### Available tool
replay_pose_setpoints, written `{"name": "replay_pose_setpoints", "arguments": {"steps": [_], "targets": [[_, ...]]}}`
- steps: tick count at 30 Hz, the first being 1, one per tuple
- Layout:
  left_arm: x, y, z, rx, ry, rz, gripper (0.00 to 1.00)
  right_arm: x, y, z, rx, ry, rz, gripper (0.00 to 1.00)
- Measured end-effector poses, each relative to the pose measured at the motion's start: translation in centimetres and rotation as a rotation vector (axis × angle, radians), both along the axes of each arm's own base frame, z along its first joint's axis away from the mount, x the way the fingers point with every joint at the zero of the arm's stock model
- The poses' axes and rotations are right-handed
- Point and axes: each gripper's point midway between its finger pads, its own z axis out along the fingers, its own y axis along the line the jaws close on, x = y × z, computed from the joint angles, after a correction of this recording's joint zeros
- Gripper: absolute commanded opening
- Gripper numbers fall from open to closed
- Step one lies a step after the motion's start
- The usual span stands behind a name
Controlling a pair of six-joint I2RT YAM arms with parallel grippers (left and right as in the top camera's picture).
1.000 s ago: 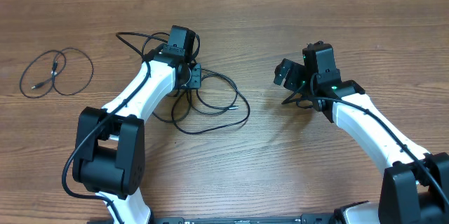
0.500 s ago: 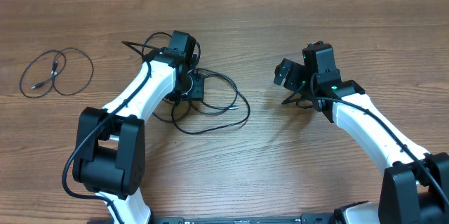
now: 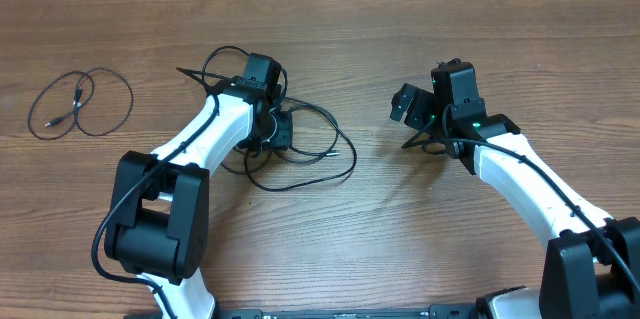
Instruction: Untangle cables
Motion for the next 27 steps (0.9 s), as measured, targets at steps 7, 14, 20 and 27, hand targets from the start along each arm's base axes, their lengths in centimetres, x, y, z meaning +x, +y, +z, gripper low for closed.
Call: {"name": "replay_pose_setpoints", "arguments": {"steps": [7, 14, 20, 27], "targets": [[-0.5, -0.1, -0.3, -0.016, 0.03, 0.089, 0.44, 0.0, 0.0, 0.0, 0.0, 0.0, 0.0, 1.0], [-0.8, -0.5, -0.4, -0.031, 0.053, 0.188, 0.41, 0.0, 0.0, 0.0, 0.0, 0.0, 0.0, 1.0], [-1.4, -1.9, -0.5, -0.04, 0.068, 0.234, 0.37, 0.0, 0.0, 0.0, 0.0, 0.0, 0.0, 1.0], [-2.1, -3.5, -0.5, -0.037, 0.073, 0.232, 0.41, 0.0, 0.0, 0.0, -0.001, 0.0, 0.0, 1.0]]}}
